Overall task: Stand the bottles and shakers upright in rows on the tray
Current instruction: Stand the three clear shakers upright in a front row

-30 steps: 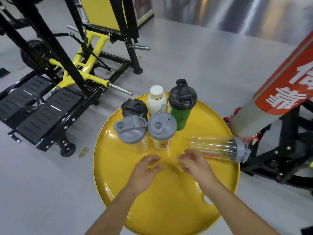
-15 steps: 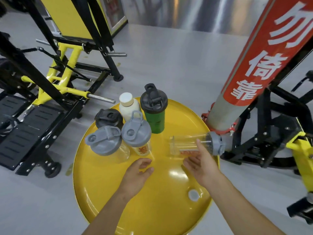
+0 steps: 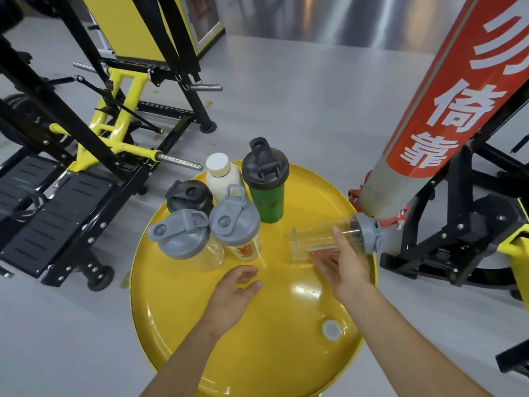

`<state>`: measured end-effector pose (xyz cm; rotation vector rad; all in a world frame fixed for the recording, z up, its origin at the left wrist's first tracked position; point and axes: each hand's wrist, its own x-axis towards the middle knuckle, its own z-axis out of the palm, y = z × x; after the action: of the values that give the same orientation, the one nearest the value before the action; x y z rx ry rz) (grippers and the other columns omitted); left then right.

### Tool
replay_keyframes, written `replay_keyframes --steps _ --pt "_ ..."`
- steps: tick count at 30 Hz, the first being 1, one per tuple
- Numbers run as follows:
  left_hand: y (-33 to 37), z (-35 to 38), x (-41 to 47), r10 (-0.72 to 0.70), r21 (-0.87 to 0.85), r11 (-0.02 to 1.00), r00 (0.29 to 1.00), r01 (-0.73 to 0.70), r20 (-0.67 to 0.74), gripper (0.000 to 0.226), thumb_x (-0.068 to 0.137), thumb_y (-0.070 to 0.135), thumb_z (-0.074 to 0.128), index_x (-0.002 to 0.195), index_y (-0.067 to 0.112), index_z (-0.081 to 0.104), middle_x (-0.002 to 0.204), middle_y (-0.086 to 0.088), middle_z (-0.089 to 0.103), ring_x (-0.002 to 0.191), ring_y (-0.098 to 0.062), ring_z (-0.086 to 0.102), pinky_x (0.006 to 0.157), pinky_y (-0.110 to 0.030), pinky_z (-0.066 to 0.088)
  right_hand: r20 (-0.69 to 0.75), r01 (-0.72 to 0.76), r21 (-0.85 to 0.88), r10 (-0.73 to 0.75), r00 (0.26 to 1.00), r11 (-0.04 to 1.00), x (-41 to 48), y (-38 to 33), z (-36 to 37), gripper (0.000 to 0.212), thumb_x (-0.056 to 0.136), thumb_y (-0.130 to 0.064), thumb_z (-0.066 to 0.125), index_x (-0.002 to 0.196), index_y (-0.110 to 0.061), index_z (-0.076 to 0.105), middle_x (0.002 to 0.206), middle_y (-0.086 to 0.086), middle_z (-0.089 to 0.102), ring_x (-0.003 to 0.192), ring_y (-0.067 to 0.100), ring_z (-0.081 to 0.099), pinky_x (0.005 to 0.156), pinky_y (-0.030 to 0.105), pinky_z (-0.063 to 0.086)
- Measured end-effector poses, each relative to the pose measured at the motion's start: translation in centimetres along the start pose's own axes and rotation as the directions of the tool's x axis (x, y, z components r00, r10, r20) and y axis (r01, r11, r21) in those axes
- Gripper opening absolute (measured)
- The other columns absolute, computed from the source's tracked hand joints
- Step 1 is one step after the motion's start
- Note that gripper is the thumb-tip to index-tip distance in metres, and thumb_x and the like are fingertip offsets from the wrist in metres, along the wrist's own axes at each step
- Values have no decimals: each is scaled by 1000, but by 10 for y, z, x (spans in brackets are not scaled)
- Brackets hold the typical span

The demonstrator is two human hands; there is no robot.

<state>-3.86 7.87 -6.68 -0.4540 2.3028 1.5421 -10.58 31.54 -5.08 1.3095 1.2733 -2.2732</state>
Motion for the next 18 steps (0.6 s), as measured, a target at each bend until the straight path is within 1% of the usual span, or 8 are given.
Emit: replay_keyframes --steps 3,7,8,10,12,13,16,18 --pt "0 -2 1 -3 -10 1000 1000 3 -13 22 94 24 70 115 28 66 122 18 66 118 2 57 103 -31 49 19 105 -12 -105 994 994 -2 5 4 57 78 -38 87 123 -8 69 115 14 77 106 28 75 88 42 63" --pt "-4 -5 2 -9 -22 1000 1000 9 -26 21 93 23 71 113 29 67 122 16 67 118 -1 58 104 -33 50 87 294 -77 -287 954 953 -2 7 12 65 76 -30 89 129 -8 59 115 8 74 112 25 72 92 45 61" --pt "-5 -5 2 -12 -23 1000 1000 11 -29 21 93 23 71 112 30 67 122 16 67 118 -1 59 104 -33 50 106 345 -107 -335 936 932 -2 7 14 63 76 -27 90 128 -11 59 116 7 72 113 25 71 94 46 60" --pt "-7 -6 2 -14 -29 1000 999 13 -34 21 93 23 71 112 30 67 121 15 67 118 -2 59 104 -32 50 143 434 -181 -413 899 882 -1 7 19 58 75 -26 91 122 -14 59 106 2 68 106 22 71 96 48 59" --pt "-9 -8 1 -14 -34 999 999 13 -38 21 93 23 71 113 29 67 121 15 66 119 -3 59 102 -31 50 183 504 -262 -471 863 823 0 9 23 62 68 -36 93 117 -17 59 98 -4 67 102 20 71 95 49 59" --pt "-9 -8 1 -15 -37 999 999 13 -40 21 93 24 71 113 29 67 122 15 66 119 -4 58 101 -29 50 202 530 -294 -490 848 796 -1 9 25 64 66 -38 94 116 -20 59 100 -5 69 104 20 70 92 46 59" --pt "-12 -13 -1 -20 -44 999 999 18 -50 21 94 24 71 113 30 67 122 15 65 119 -2 58 100 -27 50 274 626 -344 -563 780 699 -2 12 30 60 71 -27 93 119 -20 58 114 5 67 113 21 63 77 18 52" --pt "-15 -17 -2 -20 -53 998 998 17 -57 20 93 24 71 112 31 67 122 15 66 118 -2 58 102 -29 50 344 676 -352 -583 737 647 2 15 32 67 70 -22 94 126 -20 57 124 12 62 118 23 60 80 16 55"
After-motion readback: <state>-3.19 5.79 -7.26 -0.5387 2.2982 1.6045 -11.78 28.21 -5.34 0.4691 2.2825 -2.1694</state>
